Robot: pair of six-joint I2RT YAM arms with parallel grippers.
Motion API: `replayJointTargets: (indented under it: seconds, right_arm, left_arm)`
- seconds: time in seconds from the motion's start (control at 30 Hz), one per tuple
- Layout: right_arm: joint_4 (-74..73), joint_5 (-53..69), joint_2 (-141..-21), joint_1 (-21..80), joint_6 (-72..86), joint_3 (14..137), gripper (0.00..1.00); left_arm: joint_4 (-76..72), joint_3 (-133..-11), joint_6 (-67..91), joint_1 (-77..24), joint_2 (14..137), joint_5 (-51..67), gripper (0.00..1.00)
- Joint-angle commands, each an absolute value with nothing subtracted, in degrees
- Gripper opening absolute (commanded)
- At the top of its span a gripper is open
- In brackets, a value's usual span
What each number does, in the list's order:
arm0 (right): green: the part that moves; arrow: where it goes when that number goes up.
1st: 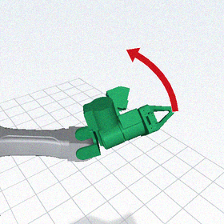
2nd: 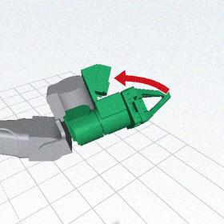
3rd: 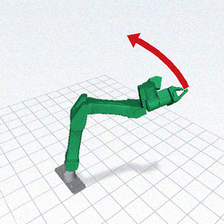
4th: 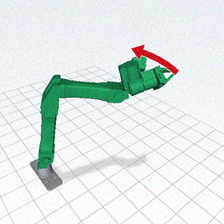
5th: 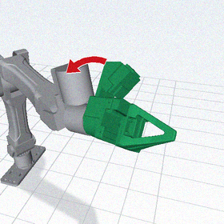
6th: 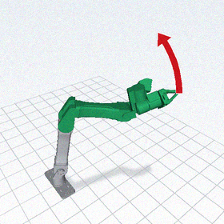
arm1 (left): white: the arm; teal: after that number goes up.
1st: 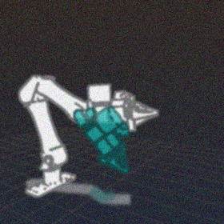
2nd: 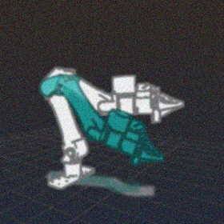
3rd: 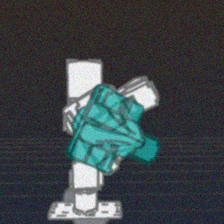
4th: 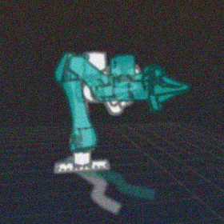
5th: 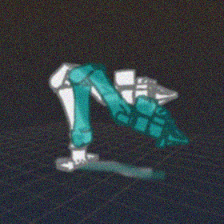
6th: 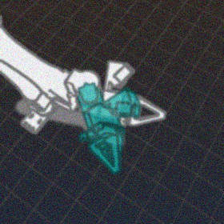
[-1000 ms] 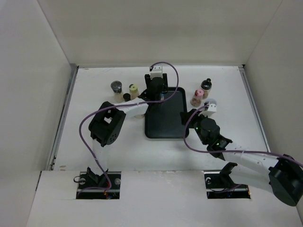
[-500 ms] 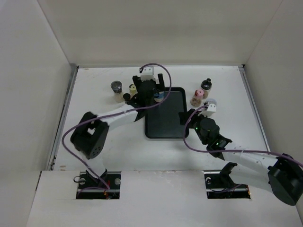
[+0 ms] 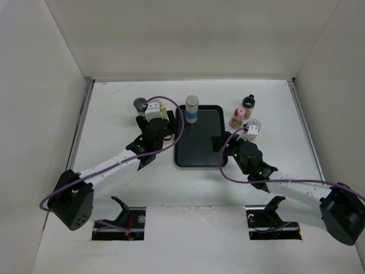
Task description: Organize the condiment bottles
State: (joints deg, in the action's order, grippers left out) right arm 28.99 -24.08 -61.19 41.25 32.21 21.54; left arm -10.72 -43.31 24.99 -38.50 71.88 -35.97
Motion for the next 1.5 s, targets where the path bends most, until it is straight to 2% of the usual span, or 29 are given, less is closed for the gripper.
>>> replayJointTargets:
  seconds: [0.0, 0.23, 0.37, 0.43, 0.53, 0.63, 0.8, 1.0, 1.07, 1.17, 1.27, 1.37, 1.47]
  right_arm:
    - [32.3, -22.7, -62.8, 41.1, 32.5, 23.1, 0.93]
    - [31.8, -22.2, -63.4, 41.3, 32.3, 23.6, 0.92]
    - [32.0, -22.4, -62.9, 41.4, 31.6, 23.6, 0.92]
    - [32.1, -22.2, -63.1, 41.3, 32.1, 23.3, 0.91]
    - [31.6, -21.8, -63.1, 41.3, 31.9, 23.7, 0.9]
    - [32.4, -22.1, -63.3, 41.4, 31.8, 23.5, 0.9]
    - [32.4, -22.1, -63.4, 41.4, 31.9, 23.6, 0.89]
    - [32.7, -23.7, -60.5, 40.5, 33.1, 21.8, 0.85]
    - [32.8, -25.6, -58.5, 40.0, 33.3, 20.7, 0.79]
    - [31.9, -28.3, -55.8, 38.6, 34.3, 19.4, 0.5]
    - [30.6, -30.1, -51.6, 37.2, 35.9, 17.8, 0.32]
    - [28.8, -31.6, -49.8, 34.5, 38.6, 16.4, 0.28]
    - [27.8, -30.1, -48.3, 32.7, 40.9, 15.7, 0.33]
  left_arm:
    - [-10.4, -43.6, 26.4, -37.7, 74.9, -32.9, 0.92]
    - [-14.3, -46.9, 25.7, -34.8, 83.9, -31.6, 0.9]
    - [-16.3, -48.7, 25.3, -33.7, 89.0, -30.4, 0.83]
    - [-16.3, -49.6, 25.3, -33.6, 90.4, -30.1, 0.74]
    - [-16.8, -49.0, 25.2, -33.7, 89.1, -31.2, 0.5]
    - [-16.1, -48.3, 24.5, -33.8, 84.8, -33.6, 0.37]
    - [-15.5, -48.1, 21.2, -36.7, 76.6, -36.6, 0.33]
    - [-16.3, -53.6, 22.0, -41.1, 79.7, -32.3, 0.33]
    - [-17.2, -56.6, 22.8, -42.5, 83.9, -30.3, 0.33]
    - [-17.8, -62.4, 22.9, -45.0, 90.4, -28.4, 0.33]
    - [-20.0, -68.1, 22.3, -46.8, 96.9, -28.0, 0.32]
    - [-20.1, -75.6, 21.7, -47.4, 103.8, -27.5, 0.32]
    - [-20.9, -82.1, 20.4, -47.9, 110.3, -27.3, 0.32]
